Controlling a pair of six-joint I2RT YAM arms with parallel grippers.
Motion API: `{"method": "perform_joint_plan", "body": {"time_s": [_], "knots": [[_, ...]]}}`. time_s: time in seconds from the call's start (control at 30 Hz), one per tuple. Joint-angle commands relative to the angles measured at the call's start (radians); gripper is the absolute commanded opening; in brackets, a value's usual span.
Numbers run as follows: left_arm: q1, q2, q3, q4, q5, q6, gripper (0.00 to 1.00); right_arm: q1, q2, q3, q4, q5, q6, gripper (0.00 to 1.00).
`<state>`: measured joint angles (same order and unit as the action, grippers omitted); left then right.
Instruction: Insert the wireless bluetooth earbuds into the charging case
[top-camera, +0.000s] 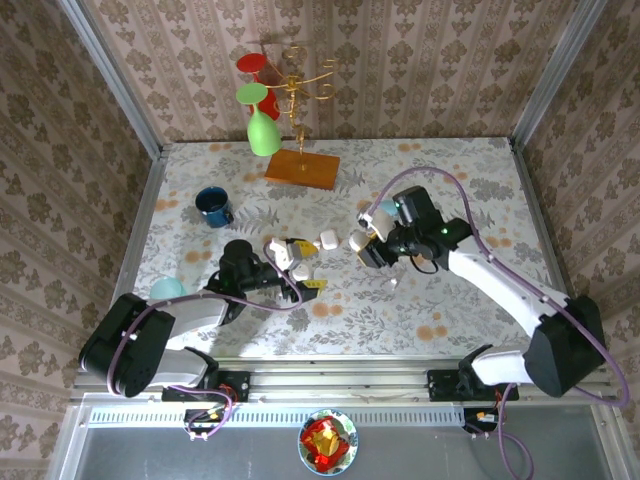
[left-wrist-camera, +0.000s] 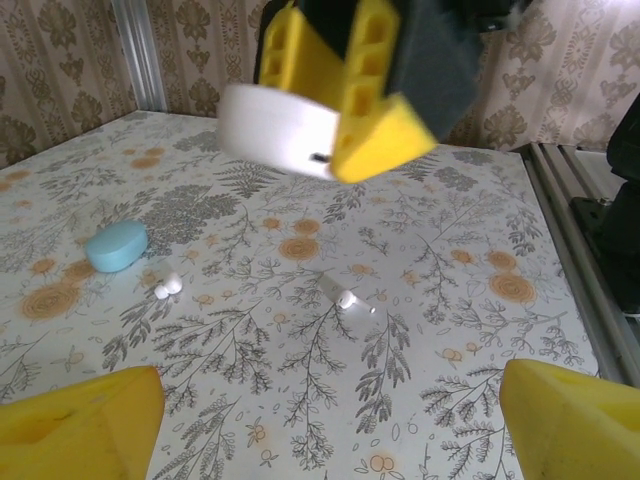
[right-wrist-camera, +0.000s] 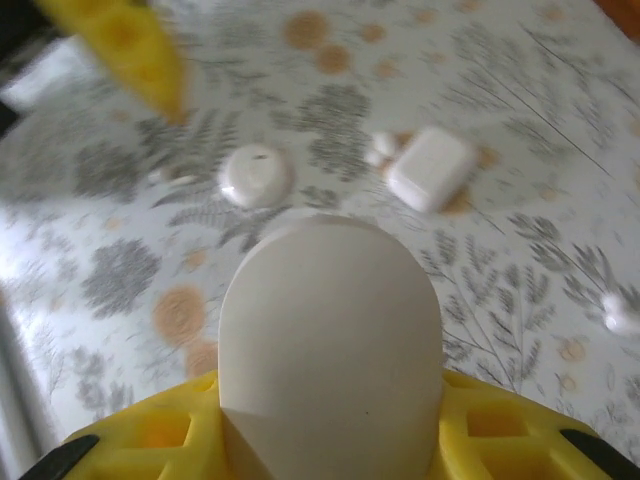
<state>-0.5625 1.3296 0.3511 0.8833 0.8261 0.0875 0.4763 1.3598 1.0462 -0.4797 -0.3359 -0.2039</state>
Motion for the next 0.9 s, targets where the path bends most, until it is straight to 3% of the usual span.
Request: {"method": "perform_joint_plan", "body": {"time_s": [0.0, 0.17, 0.33, 0.67, 0.87], "knots": [[-0.004, -0.03, -0.001, -0.011, -0.041, 0.046, 0.88, 0.005, 0.096, 0.056, 0.028, 0.198, 0.316, 0.2], [-0.004, -0.05, -0.008, -0.044, -0.08, 0.078, 0.89, 0.038, 0.205, 0.043, -0.036, 0.337, 0.566, 0.21], [-0.004, -0.04, -0.008, -0.046, -0.092, 0.082, 0.89, 0.093, 0.277, -0.007, -0.014, 0.365, 0.722, 0.23], [-0.005, -0.031, -0.008, -0.038, -0.096, 0.091, 0.91, 0.125, 0.398, -0.029, 0.073, 0.323, 0.803, 0.33], [-0.005, -0.046, -0.011, -0.057, -0.17, 0.096, 0.92, 0.142, 0.419, -0.015, 0.092, 0.301, 0.808, 0.51]]}}
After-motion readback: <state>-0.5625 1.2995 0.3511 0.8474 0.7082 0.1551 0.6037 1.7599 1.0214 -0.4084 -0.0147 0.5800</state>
